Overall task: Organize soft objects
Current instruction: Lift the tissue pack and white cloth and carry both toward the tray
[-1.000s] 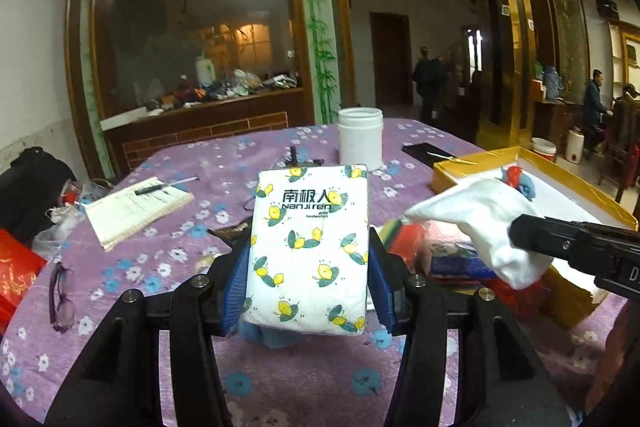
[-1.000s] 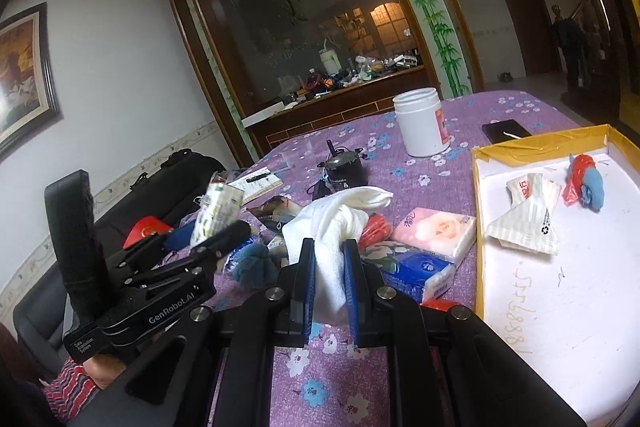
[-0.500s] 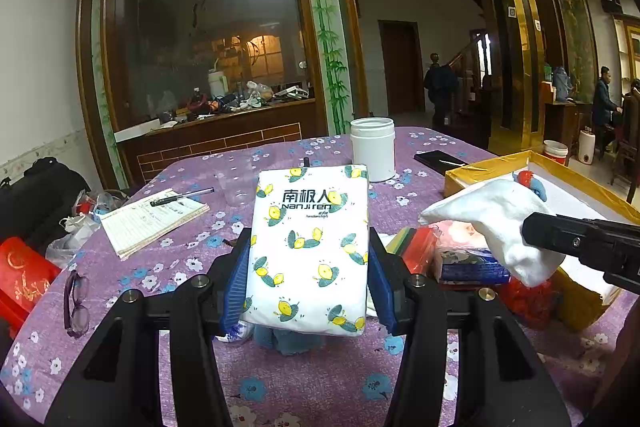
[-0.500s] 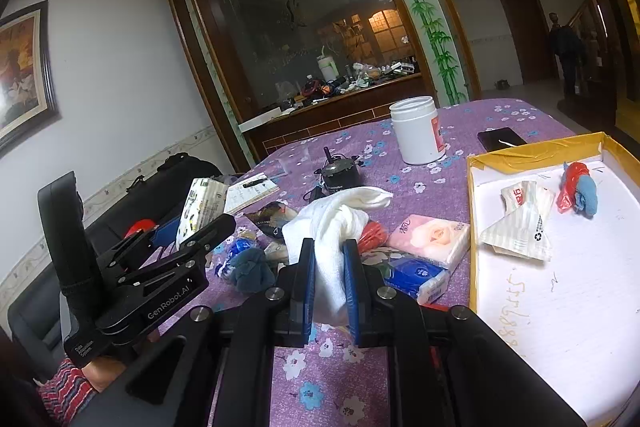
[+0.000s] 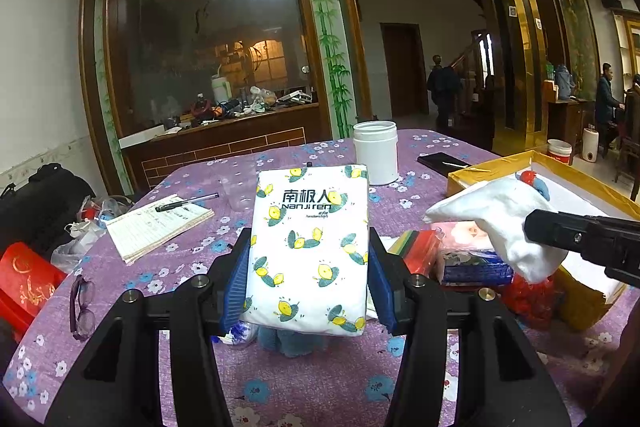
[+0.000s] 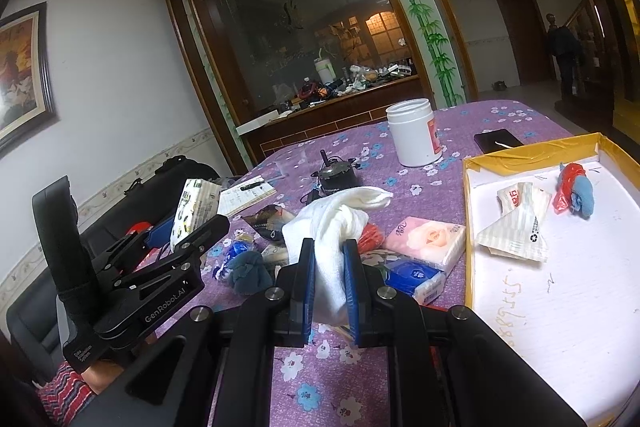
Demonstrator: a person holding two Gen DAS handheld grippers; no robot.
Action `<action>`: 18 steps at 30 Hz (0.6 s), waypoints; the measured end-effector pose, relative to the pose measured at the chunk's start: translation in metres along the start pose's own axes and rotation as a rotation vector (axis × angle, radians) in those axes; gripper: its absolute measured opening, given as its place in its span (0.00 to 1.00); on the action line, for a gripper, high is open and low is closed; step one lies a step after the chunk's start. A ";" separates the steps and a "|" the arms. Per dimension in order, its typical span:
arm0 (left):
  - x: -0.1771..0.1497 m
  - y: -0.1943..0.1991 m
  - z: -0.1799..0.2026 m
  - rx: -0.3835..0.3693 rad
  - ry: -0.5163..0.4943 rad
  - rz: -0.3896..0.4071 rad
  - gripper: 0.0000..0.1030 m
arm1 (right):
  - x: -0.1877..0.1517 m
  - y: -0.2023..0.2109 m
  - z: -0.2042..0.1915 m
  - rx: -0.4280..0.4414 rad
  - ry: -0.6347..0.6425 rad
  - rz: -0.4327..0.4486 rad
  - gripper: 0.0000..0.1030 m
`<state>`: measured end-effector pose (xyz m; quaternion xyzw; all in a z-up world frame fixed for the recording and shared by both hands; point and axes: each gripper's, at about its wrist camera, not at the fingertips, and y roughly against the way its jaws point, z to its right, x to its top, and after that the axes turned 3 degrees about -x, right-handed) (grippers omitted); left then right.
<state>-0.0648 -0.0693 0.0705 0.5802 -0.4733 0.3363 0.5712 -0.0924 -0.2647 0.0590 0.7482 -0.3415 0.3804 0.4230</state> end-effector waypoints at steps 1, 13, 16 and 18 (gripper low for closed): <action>0.000 0.001 0.000 0.002 0.001 0.001 0.49 | 0.000 0.000 0.000 -0.001 0.000 0.001 0.14; 0.001 0.002 0.016 0.022 -0.043 -0.010 0.49 | 0.007 0.012 0.008 -0.032 -0.035 0.035 0.14; 0.004 0.003 0.023 0.010 -0.063 -0.015 0.49 | 0.010 0.019 0.010 -0.040 -0.041 0.049 0.14; 0.007 0.006 0.029 -0.010 -0.068 -0.017 0.49 | 0.012 0.024 0.014 -0.053 -0.046 0.061 0.14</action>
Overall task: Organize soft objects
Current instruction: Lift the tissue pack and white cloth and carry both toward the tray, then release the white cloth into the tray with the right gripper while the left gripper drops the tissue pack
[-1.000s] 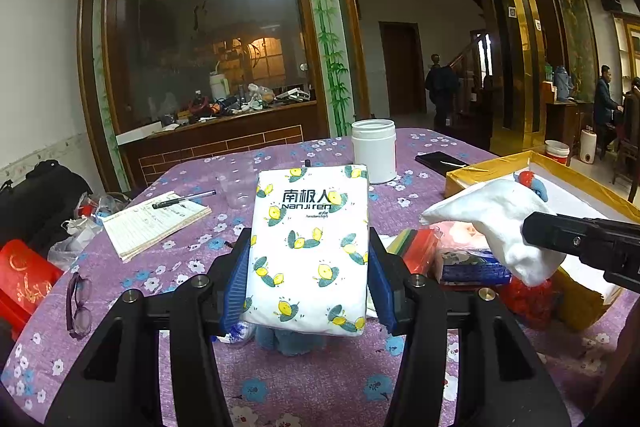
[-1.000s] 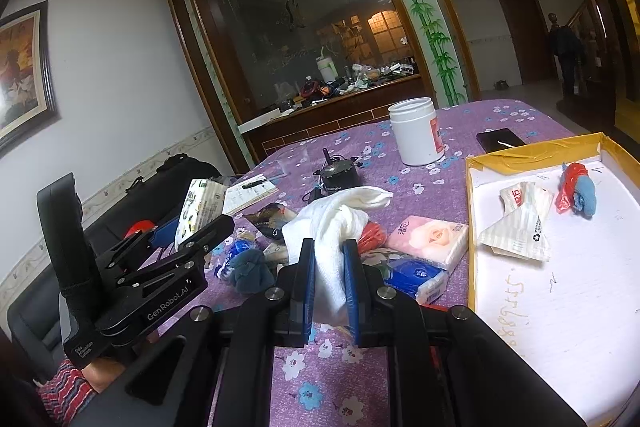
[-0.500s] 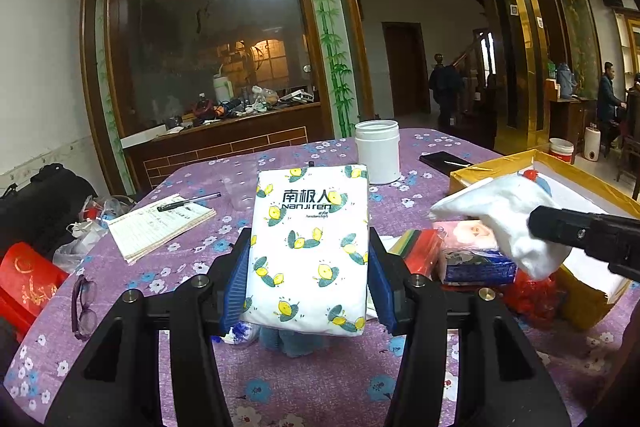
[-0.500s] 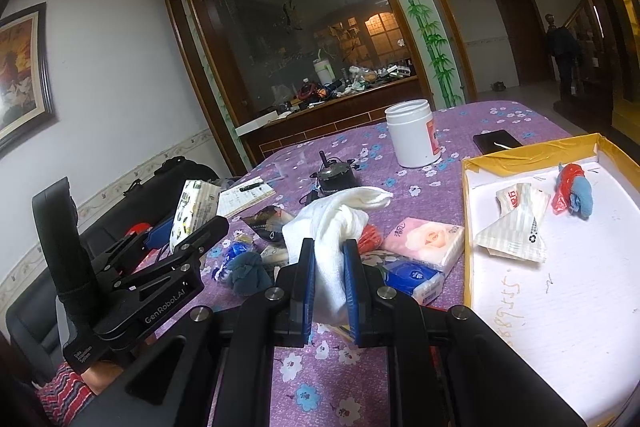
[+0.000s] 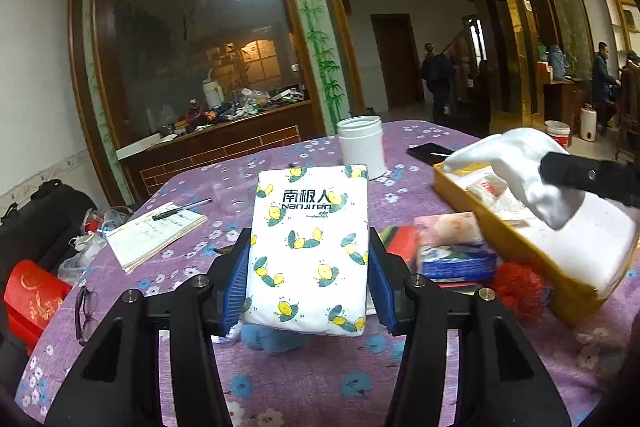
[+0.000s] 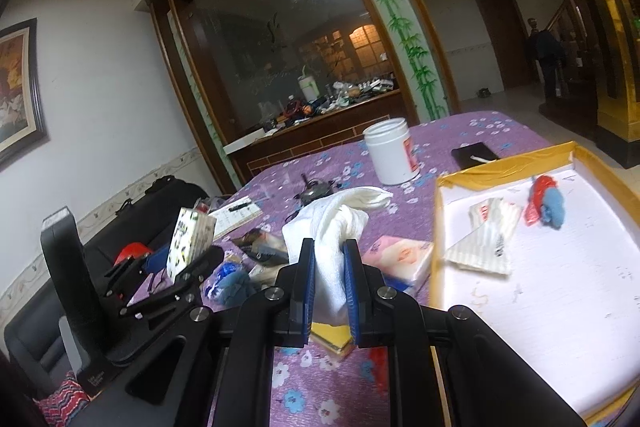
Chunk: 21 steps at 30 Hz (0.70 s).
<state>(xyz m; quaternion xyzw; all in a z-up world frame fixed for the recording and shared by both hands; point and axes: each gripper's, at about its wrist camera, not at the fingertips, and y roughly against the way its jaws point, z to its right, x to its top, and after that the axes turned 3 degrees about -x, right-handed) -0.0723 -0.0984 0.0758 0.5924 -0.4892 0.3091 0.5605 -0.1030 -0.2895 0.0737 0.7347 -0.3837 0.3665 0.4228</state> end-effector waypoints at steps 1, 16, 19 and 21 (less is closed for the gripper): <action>0.002 0.002 0.003 -0.012 -0.003 -0.002 0.49 | 0.002 0.004 0.004 -0.009 -0.008 0.008 0.14; 0.047 -0.026 0.069 -0.385 0.045 -0.193 0.49 | 0.022 0.048 0.084 -0.134 -0.173 0.094 0.17; 0.052 -0.043 0.095 -0.474 0.052 -0.276 0.49 | 0.026 0.054 0.100 -0.180 -0.196 0.089 0.17; 0.052 -0.053 0.112 -0.519 0.066 -0.324 0.49 | 0.027 0.056 0.111 -0.208 -0.217 0.076 0.17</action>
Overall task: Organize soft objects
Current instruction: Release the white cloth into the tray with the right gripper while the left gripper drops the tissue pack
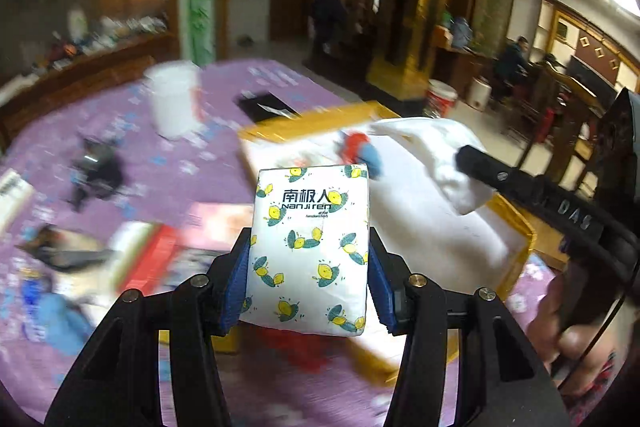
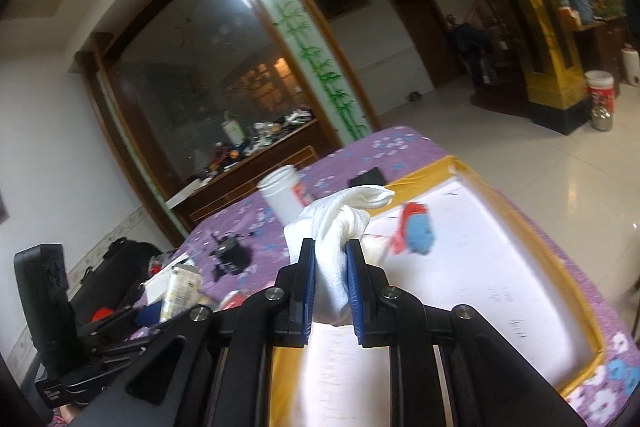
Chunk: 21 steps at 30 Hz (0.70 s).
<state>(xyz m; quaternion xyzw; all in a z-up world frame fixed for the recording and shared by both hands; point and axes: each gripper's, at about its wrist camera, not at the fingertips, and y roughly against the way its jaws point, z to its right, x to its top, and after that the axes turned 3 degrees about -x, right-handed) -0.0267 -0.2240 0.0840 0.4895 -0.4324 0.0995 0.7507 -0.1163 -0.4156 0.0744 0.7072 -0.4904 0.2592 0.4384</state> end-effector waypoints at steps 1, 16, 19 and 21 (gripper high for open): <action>0.001 -0.007 0.005 -0.020 0.010 -0.020 0.49 | 0.001 -0.001 0.003 -0.013 -0.001 -0.011 0.17; -0.011 -0.056 0.052 -0.109 0.022 -0.183 0.49 | -0.019 -0.039 0.054 -0.155 -0.096 -0.192 0.17; -0.014 -0.058 0.053 -0.107 0.011 -0.192 0.49 | -0.019 -0.040 0.052 -0.155 -0.089 -0.197 0.19; -0.016 -0.057 0.054 -0.099 0.002 -0.188 0.49 | -0.020 -0.040 0.051 -0.164 -0.082 -0.203 0.19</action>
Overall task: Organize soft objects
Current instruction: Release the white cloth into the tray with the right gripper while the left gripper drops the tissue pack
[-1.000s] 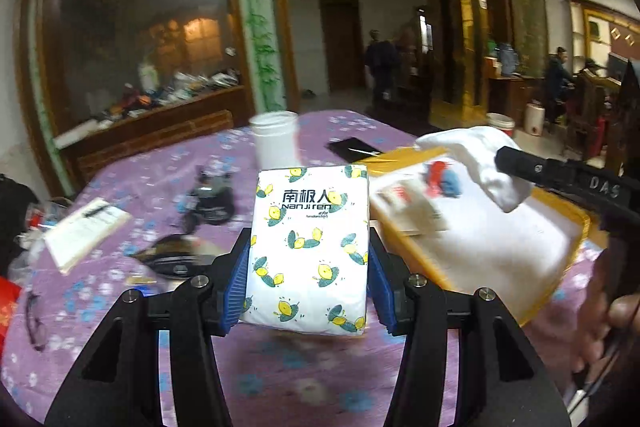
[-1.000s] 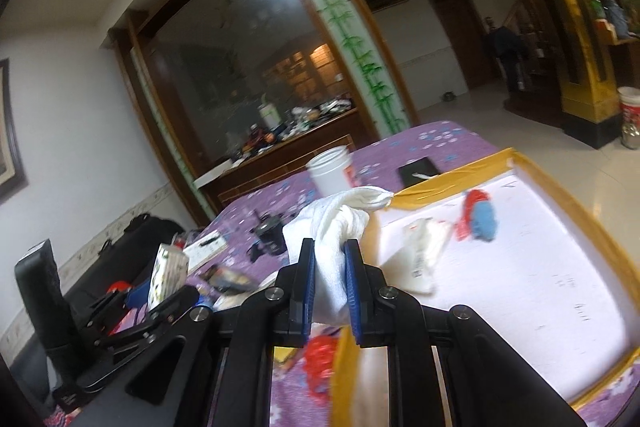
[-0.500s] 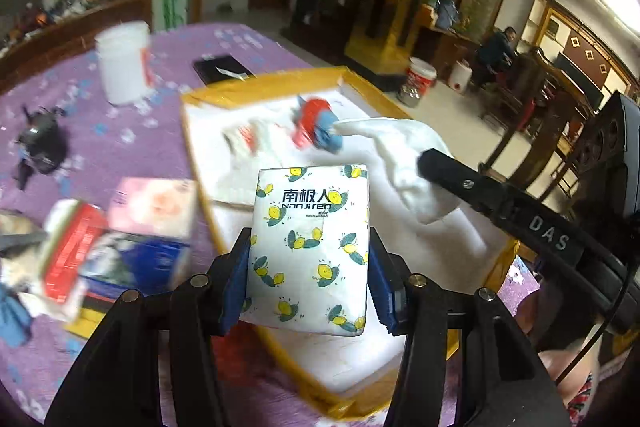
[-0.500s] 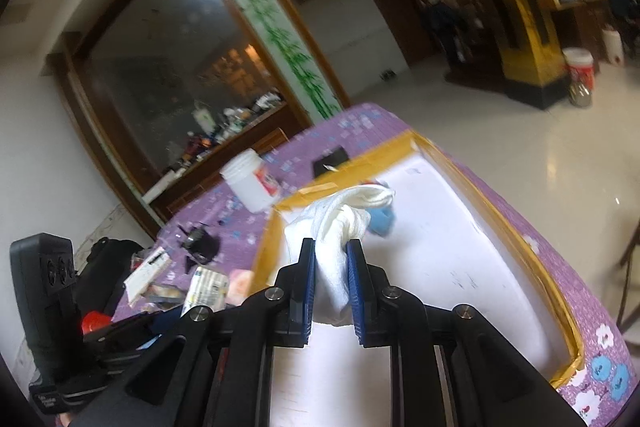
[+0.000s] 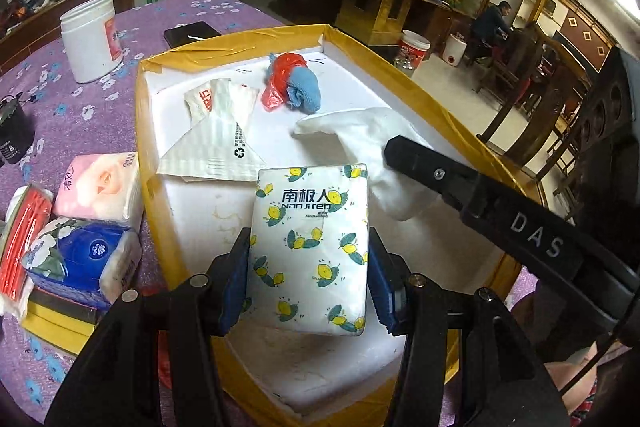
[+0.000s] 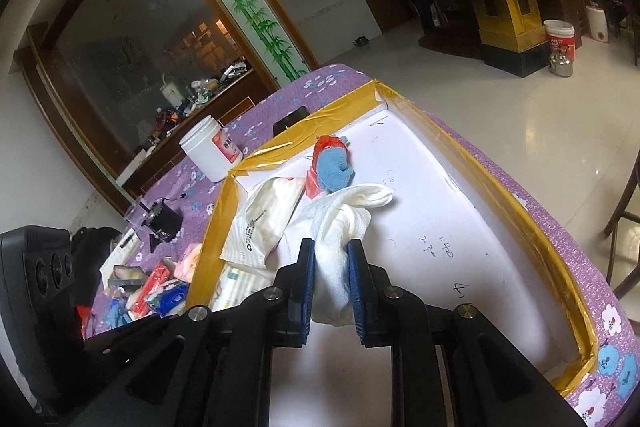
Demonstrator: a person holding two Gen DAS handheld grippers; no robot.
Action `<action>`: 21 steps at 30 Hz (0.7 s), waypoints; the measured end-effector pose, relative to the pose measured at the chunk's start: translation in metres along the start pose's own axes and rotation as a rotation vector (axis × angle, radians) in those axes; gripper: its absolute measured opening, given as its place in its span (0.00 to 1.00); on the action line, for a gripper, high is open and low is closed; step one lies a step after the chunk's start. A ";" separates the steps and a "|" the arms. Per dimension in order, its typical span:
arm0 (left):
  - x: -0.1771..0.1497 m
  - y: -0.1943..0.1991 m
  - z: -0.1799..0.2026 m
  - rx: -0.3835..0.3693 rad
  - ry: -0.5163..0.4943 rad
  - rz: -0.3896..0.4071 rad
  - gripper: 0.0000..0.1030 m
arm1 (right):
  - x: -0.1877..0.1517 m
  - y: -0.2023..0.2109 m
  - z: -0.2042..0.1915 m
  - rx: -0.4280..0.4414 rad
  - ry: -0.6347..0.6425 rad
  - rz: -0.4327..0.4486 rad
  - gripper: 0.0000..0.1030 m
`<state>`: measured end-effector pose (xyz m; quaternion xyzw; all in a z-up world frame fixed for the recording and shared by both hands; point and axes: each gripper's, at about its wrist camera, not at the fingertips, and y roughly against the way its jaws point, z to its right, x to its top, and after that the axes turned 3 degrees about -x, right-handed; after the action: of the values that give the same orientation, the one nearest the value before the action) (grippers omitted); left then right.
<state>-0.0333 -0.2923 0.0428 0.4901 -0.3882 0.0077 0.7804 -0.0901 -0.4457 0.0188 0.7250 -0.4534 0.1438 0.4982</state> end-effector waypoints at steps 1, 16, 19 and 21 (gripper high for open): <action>0.000 0.000 0.001 0.004 -0.006 0.001 0.49 | 0.000 0.000 0.000 0.000 0.002 0.002 0.19; -0.002 0.009 0.007 0.006 -0.055 0.035 0.62 | 0.000 0.006 -0.003 -0.011 0.004 0.039 0.30; -0.003 0.015 0.005 0.000 -0.051 0.046 0.62 | 0.000 0.009 -0.002 -0.003 -0.005 0.056 0.30; -0.004 0.022 0.003 -0.007 -0.047 0.054 0.62 | 0.000 0.011 -0.001 0.002 -0.009 0.065 0.30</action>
<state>-0.0464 -0.2818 0.0576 0.4767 -0.4196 0.0160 0.7722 -0.0984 -0.4462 0.0252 0.7111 -0.4787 0.1570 0.4904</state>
